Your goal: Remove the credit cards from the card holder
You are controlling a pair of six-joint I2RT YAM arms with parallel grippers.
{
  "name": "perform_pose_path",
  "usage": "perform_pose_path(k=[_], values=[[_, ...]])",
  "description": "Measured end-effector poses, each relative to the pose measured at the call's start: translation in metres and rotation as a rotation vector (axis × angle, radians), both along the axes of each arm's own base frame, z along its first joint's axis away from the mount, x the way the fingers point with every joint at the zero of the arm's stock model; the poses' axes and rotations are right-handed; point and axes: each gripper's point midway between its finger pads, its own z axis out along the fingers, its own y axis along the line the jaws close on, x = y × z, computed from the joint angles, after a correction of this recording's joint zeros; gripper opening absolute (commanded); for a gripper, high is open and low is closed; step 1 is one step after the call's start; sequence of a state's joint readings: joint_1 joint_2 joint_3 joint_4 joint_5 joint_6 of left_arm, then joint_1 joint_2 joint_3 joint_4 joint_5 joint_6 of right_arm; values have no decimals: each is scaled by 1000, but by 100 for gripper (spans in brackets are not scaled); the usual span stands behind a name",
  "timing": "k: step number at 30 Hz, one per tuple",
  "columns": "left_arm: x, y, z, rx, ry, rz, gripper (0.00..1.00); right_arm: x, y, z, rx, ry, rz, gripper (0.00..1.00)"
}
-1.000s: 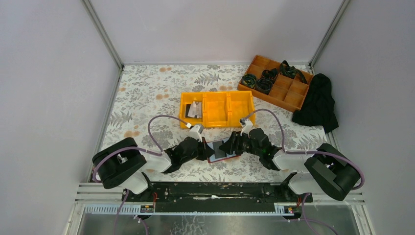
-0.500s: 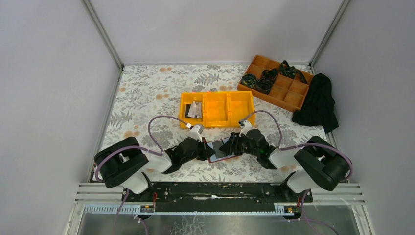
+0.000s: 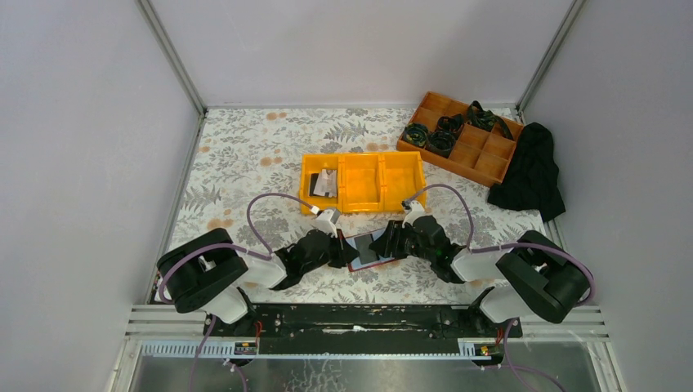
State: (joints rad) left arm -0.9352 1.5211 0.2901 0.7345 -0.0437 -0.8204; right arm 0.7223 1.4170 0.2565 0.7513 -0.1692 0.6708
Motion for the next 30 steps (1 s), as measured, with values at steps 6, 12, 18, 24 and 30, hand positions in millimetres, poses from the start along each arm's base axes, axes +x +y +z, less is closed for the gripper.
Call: perform_pose_path(k=[6, 12, 18, 24, 30], values=[[0, 0, 0, -2, -1, 0, 0, -5, 12, -1, 62, 22, 57, 52], [-1, 1, 0, -3, -1, -2, 0, -7, 19, 1, 172, 39, 76, 50], [-1, 0, 0, -3, -1, -4, 0, -14, 21, 2, 258, 87, 90, 47], [-2, 0, 0, -5, 2, -10, 0, -18, 20, 0, 270, 115, 90, 40], [-3, -3, 0, -9, 5, -20, 0, -19, 19, -2, 261, 129, 89, 36]])
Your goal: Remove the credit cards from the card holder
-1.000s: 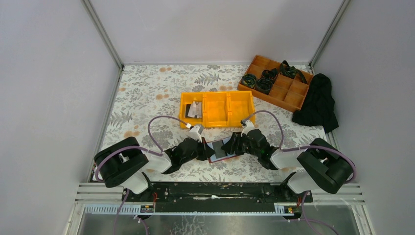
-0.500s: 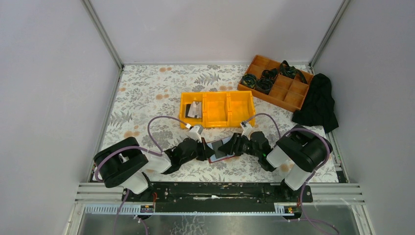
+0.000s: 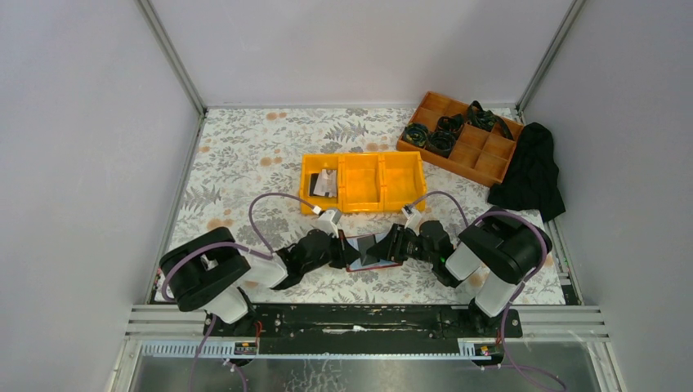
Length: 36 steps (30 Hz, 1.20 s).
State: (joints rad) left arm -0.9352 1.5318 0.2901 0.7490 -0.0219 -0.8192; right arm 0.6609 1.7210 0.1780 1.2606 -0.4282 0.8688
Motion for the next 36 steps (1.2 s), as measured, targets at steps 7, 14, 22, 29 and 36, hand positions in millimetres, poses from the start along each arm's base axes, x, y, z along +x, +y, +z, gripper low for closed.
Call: perform_pose_path(k=[7, 14, 22, 29, 36], values=[[0, -7, 0, -10, 5, -19, 0, -1, 1, -1, 6, 10, 5, 36], [0, -7, 0, -13, 6, -24, 0, -2, 6, -2, 50, 34, 13, 35], [-1, -10, 3, -22, 4, -32, 0, -8, -4, 7, 25, 29, 21, 28], [-1, -8, 1, -5, 6, -30, 0, -9, -12, 19, 3, -8, 26, 23], [0, -7, 0, 0, 4, -23, 0, -9, -12, 22, 10, -16, 34, 19]])
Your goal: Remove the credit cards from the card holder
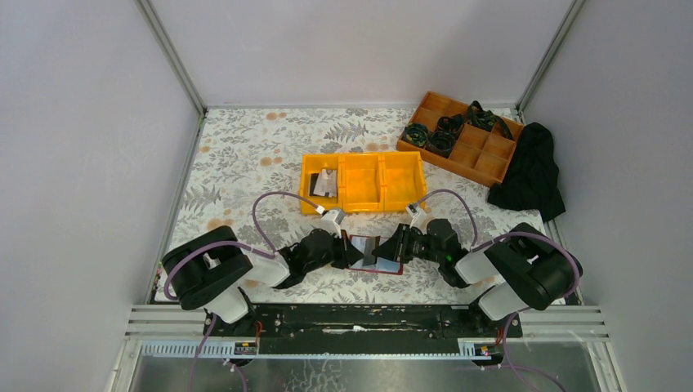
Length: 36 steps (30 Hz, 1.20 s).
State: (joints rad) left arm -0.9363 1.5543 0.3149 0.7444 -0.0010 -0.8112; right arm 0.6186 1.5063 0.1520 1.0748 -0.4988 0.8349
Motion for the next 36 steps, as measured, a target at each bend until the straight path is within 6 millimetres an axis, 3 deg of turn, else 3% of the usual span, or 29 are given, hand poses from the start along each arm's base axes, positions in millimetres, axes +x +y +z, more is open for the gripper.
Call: perform_pose_path(k=[7, 11, 19, 29, 36], values=[[0, 0, 0, 1, -1, 2, 0, 1, -1, -1, -2, 3, -5, 13], [0, 0, -1, 2, -1, 1, 0, 0, -3, -3, -8, 9, -10, 24], [1, -1, -1, -1, -2, 1, 0, -2, -7, -3, -23, 3, -13, 1], [2, -2, -1, -2, -3, 1, 0, -2, -13, -5, -57, 9, -35, 0], [3, -3, -1, 8, -2, -1, 0, -1, -29, 5, -127, -56, -79, 0]])
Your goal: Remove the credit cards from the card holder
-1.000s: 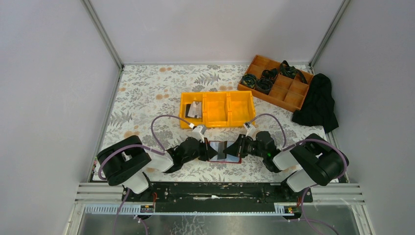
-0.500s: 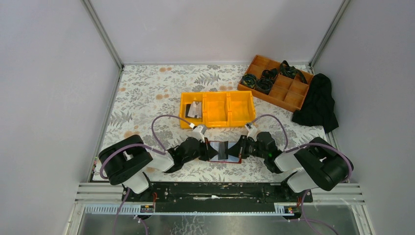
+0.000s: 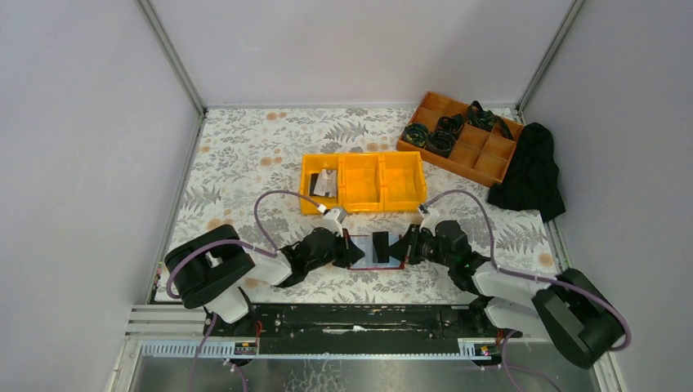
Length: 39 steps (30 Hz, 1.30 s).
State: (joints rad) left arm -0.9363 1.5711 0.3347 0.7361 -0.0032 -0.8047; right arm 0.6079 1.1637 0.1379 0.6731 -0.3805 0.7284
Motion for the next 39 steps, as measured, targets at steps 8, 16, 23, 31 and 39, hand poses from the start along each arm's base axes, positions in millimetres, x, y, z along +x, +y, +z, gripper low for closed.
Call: perform_pose_path(k=[8, 16, 23, 31, 39], values=[[-4, 6, 2, 29, 0, -10, 11, 6, -15, 29, -42, -116, -47, 0], [-3, 29, 59, 3, -102, 40, 69, 1, -15, 40, -28, -137, -28, 0], [-14, 36, 116, -184, -213, 29, 70, -13, 9, 77, 180, -127, 75, 0], [-36, 26, 118, -300, -202, -78, 44, -29, 17, 123, 342, -191, 154, 0], [-46, 17, 141, -408, -236, -152, 40, -36, 18, 124, 381, -176, 179, 0]])
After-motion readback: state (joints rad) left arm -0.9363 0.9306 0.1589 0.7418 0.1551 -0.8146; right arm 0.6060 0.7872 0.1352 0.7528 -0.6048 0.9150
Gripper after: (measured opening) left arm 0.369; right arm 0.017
